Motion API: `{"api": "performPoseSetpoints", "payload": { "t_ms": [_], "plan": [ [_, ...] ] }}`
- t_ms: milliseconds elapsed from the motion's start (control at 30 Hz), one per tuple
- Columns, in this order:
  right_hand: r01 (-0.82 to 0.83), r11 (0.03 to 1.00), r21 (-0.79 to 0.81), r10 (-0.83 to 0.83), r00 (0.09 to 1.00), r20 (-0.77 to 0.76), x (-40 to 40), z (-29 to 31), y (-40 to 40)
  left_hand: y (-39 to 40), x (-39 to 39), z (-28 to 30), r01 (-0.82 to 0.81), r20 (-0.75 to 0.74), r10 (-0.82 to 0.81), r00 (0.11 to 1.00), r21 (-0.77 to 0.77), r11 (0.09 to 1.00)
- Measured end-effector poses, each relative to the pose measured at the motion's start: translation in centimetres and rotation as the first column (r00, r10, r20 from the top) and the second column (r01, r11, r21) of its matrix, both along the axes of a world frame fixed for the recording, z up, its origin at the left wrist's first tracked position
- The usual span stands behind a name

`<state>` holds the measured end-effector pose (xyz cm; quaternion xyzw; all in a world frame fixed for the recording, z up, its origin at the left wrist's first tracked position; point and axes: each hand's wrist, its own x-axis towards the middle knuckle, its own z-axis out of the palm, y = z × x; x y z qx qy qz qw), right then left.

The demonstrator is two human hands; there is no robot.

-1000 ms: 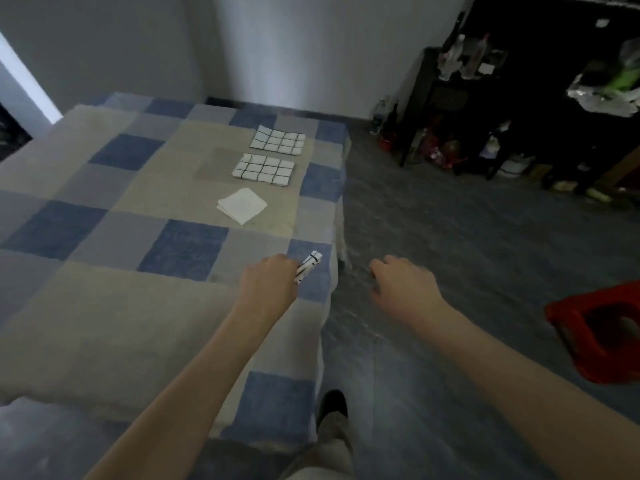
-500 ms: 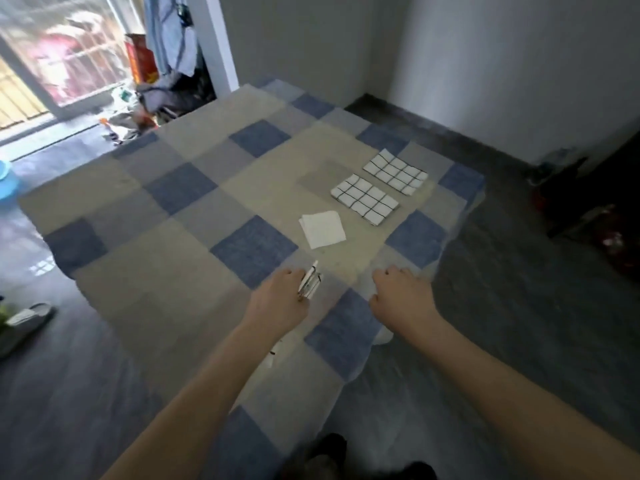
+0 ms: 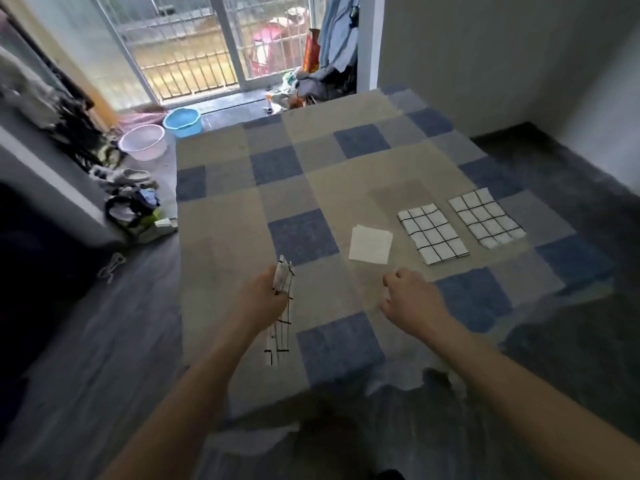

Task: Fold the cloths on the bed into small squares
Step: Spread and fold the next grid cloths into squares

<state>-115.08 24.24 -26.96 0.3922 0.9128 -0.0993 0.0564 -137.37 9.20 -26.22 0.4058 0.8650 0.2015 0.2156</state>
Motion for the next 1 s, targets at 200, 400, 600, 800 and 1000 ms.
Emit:
{"api": "performPoseSetpoints", "payload": {
  "t_ms": [200, 400, 600, 800, 1000],
  "plan": [
    [-0.093, 0.995, -0.027, 0.092, 0.995, -0.041, -0.7, 0.9, 3.4, 3.5, -1.8, 1.7, -0.138, -0.132, 0.129, 0.983, -0.065, 0.988],
    [-0.113, 0.993, -0.028, 0.112, 0.993, -0.032, -0.7, 1.3, 8.5, 12.5, -5.1, -0.9, -0.277, -0.236, 0.244, 0.941, -0.118, 0.954],
    [-0.08, 0.989, -0.126, 0.083, 0.996, 0.014, -2.1, 1.4, 13.8, 19.0, -3.1, -8.2, -0.243, 0.15, 0.298, 0.943, -0.304, 0.921],
    [-0.135, 0.982, -0.133, 0.137, 0.99, 0.006, -5.3, 0.1, 15.7, 15.9, -3.7, -12.5, -0.005, -0.214, -0.021, 0.977, -0.118, 0.993],
    [-0.198, 0.966, -0.165, 0.2, 0.98, -0.006, -8.1, -0.7, 15.2, 16.0, -3.8, -14.7, 0.304, -0.334, -0.341, 0.879, -0.158, 0.939]
  ]
}}
